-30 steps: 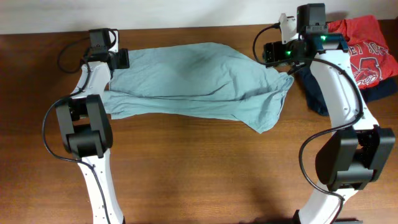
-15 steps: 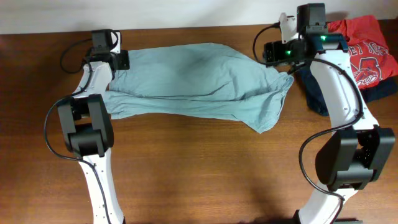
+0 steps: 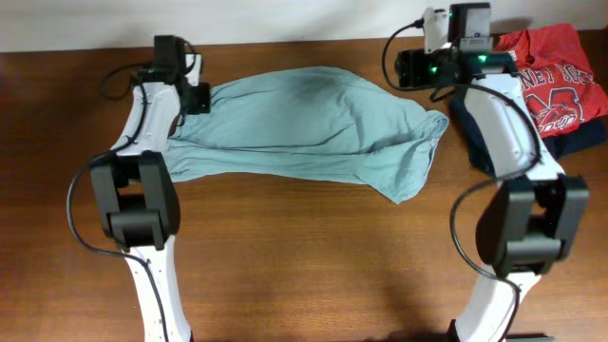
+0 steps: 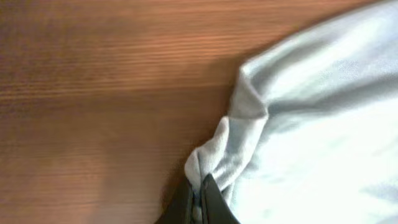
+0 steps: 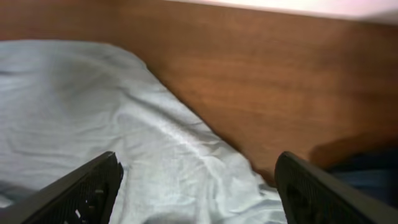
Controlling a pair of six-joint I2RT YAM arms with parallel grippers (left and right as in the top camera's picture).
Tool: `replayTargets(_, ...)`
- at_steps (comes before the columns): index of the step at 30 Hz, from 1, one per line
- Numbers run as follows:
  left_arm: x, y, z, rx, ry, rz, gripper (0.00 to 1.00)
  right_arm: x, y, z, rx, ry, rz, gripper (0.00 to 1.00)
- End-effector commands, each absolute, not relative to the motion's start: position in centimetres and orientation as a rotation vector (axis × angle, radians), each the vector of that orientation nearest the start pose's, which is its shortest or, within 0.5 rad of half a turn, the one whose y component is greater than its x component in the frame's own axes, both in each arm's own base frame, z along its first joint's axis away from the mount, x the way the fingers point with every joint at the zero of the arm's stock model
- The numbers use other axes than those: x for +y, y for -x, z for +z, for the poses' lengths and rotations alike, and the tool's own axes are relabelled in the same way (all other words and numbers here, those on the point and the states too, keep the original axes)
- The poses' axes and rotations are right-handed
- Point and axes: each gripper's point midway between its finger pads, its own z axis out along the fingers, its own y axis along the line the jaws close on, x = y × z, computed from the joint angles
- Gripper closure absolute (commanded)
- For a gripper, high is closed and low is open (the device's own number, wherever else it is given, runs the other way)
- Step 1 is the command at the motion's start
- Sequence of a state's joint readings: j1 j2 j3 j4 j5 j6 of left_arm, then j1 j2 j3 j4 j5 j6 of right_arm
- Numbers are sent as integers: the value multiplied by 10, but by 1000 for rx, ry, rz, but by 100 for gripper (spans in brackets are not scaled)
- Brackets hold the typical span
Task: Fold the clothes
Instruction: 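Grasp the top corners with both grippers and pull them inward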
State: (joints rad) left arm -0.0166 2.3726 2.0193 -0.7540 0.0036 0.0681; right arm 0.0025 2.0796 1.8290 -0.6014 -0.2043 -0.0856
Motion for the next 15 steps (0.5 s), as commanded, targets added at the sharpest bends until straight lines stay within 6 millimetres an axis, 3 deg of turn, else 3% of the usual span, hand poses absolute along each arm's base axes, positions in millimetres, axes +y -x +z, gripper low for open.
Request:
replayTargets(1, -31, -561, 97, 2628, -172, 3, 99, 53, -569, 139, 2415, 187, 282, 18)
replayTargets(5, -43, -539, 97, 2700, -210, -6, 99, 74, -581, 120, 2397, 200, 332, 17)
replayTargets(10, -44, -511, 87, 2822, -188, -13, 99, 94, -598, 103, 2356, 177, 357, 17)
replayTargets(15, -43, -504, 85, 2856, -177, -14, 99, 103, -609, 80, 2354, 74, 412, 17)
